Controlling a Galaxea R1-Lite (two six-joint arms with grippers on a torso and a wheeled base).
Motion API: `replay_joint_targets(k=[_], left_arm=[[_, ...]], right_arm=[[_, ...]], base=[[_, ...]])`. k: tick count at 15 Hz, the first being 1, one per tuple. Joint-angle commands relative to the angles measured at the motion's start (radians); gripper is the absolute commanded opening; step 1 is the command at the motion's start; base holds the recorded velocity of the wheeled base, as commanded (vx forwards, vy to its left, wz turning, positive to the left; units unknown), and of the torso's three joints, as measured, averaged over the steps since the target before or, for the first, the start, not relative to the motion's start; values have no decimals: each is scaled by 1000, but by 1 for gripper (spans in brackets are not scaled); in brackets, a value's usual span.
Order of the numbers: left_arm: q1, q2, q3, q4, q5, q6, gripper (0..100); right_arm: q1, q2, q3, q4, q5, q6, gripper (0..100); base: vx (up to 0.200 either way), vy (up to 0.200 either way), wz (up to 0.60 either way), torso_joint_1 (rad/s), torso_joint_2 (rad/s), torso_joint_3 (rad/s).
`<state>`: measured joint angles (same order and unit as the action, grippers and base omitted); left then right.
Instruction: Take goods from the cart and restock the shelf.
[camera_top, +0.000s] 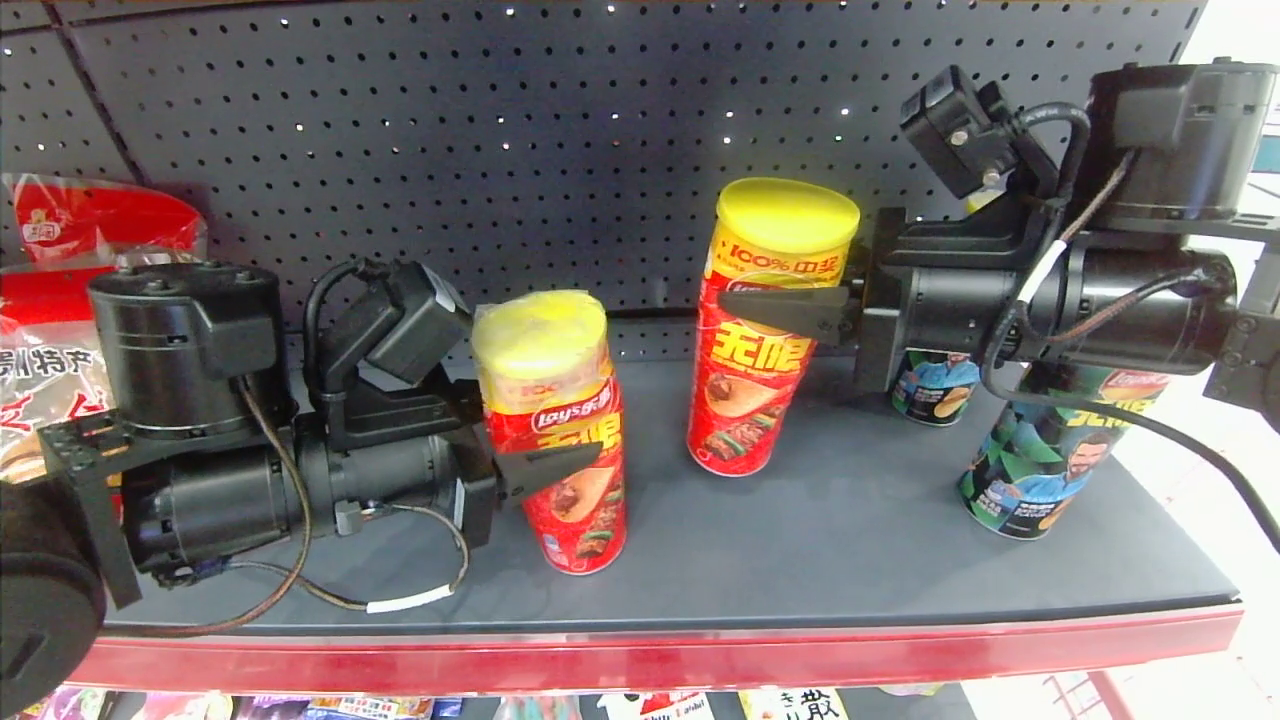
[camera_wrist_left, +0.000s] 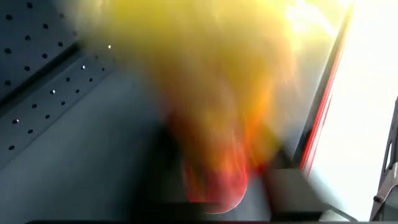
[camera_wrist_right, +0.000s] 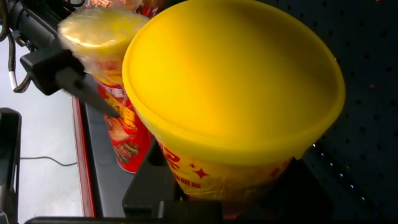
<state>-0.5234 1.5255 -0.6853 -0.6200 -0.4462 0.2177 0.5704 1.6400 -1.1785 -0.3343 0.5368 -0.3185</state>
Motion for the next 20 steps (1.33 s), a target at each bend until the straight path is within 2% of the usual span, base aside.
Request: replay_joint_targets(k=[1, 5, 8, 12, 14, 17, 18, 19, 20], left_arm=[[0, -1, 4, 0, 0, 0, 100], [2, -8, 20, 0, 0, 0, 100], [3, -41, 69, -1, 1, 0, 100], [42, -122, 119, -3, 1, 0, 100], [42, -222, 208, 2, 4, -1, 100], [48, -421, 340, 14, 75, -12, 100], [75, -487, 362, 23, 123, -27, 100], [145, -548, 391, 40, 162, -38, 100], [214, -599, 418, 55, 165, -44, 100]], right_arm=[[0, 4, 0, 0, 0, -1, 0], [0, 6, 0, 0, 0, -1, 0], [0, 12, -1, 0, 0, -1, 0], [2, 20, -3, 0, 0, -2, 0], [3, 26, -1, 0, 0, -2, 0], [6, 34, -1, 0, 0, -4, 0], [6, 35, -6, 0, 0, -2, 0], [6, 40, -12, -2, 0, -2, 0], [5, 40, -15, -2, 0, -2, 0]], base=[[0, 0, 0, 0, 0, 0], [0, 0, 0, 0, 0, 0], [0, 0, 0, 0, 0, 0], [0, 0, 0, 0, 0, 0], [0, 0, 0, 0, 0, 0], [0, 0, 0, 0, 0, 0], [0, 0, 0, 0, 0, 0], [0, 0, 0, 0, 0, 0], [0, 0, 0, 0, 0, 0]])
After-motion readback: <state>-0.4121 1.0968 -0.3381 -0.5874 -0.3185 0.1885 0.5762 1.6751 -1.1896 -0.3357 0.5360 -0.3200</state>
